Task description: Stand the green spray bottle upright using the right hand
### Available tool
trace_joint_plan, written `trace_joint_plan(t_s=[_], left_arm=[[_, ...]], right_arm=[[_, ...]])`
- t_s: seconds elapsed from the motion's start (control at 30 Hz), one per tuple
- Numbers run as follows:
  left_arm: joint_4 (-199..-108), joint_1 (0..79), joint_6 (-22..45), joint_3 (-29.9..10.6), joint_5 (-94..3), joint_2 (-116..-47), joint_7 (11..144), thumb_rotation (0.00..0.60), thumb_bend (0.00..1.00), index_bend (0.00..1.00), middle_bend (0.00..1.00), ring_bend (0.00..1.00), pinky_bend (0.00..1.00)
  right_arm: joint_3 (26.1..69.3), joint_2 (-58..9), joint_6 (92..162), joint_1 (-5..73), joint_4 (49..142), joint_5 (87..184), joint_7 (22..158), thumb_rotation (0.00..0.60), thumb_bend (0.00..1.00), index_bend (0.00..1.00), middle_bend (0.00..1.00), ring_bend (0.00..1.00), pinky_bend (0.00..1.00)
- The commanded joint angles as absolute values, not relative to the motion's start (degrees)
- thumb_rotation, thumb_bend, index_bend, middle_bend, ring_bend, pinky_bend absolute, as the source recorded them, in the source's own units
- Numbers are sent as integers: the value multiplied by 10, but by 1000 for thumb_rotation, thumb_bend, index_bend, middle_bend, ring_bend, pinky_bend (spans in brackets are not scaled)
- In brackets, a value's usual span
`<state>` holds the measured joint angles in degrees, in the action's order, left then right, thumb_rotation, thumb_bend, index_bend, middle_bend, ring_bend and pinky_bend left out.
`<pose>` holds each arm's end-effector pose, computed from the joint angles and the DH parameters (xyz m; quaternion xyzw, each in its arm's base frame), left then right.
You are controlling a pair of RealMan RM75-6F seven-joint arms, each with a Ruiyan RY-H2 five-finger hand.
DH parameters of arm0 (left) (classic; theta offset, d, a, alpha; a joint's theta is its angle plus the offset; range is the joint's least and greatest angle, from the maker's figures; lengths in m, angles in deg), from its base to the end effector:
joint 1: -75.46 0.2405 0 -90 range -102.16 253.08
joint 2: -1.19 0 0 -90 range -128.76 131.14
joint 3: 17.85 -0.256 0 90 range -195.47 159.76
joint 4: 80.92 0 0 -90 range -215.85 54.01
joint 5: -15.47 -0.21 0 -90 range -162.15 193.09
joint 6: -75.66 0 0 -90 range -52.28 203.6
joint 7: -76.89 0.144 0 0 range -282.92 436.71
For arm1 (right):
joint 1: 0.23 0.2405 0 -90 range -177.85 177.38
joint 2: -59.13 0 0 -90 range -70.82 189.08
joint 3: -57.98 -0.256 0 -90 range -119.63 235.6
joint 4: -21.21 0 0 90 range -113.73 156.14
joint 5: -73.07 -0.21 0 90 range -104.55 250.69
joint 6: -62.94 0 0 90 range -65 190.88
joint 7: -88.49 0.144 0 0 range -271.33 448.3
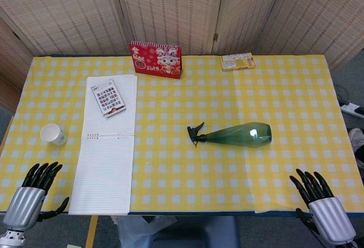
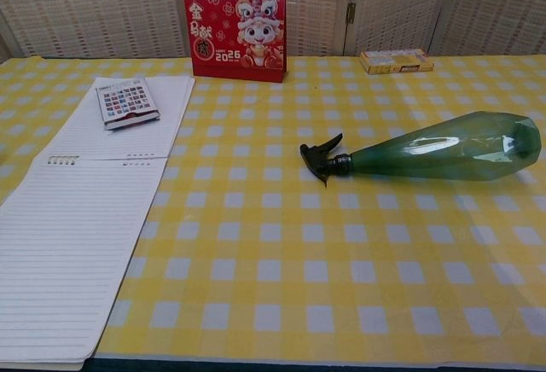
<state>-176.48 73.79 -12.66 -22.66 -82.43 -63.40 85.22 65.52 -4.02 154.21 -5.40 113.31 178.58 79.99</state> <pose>-0.2864 0.1328 0.1320 -0.6697 -0.3552 -0.3691 0.5378 -0.2962 -0.0842 0.1375 0.6951 -0.3453 0.3409 0.5305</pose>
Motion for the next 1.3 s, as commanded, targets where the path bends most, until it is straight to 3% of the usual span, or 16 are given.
trace_joint_plan(t_s=[0.03, 0.3, 0.47, 0.93, 1.3], left_arm=[[-1765, 741, -132, -227, -826, -633, 854, 228, 380, 67, 123, 97, 41], [-1767, 738, -125, -225, -826, -635, 860, 229, 380, 68, 123, 97, 41], [-1759, 720, -100, -209, -798, -630, 838, 228, 380, 68, 123, 97, 40], [-1742, 707, -87, -207, -792, -619, 778, 230, 380, 67, 125, 97, 38], [-1740, 708, -88, -209, -787, -613, 745, 224, 380, 53, 125, 97, 41]], right_arm=[[656, -39, 1533, -50, 1136, 1782, 800, 600, 369, 0, 0, 19, 0], [642, -45, 1507, -16, 1127, 1786, 823, 600, 369, 0, 1, 24, 0], [604, -49, 1440, 45, 1160, 1767, 814, 600, 370, 0, 24, 36, 0], [461, -111, 1149, 260, 1233, 1509, 651, 600, 369, 0, 101, 83, 0], [445, -177, 1114, 349, 1202, 1341, 531, 600, 370, 0, 113, 97, 0]])
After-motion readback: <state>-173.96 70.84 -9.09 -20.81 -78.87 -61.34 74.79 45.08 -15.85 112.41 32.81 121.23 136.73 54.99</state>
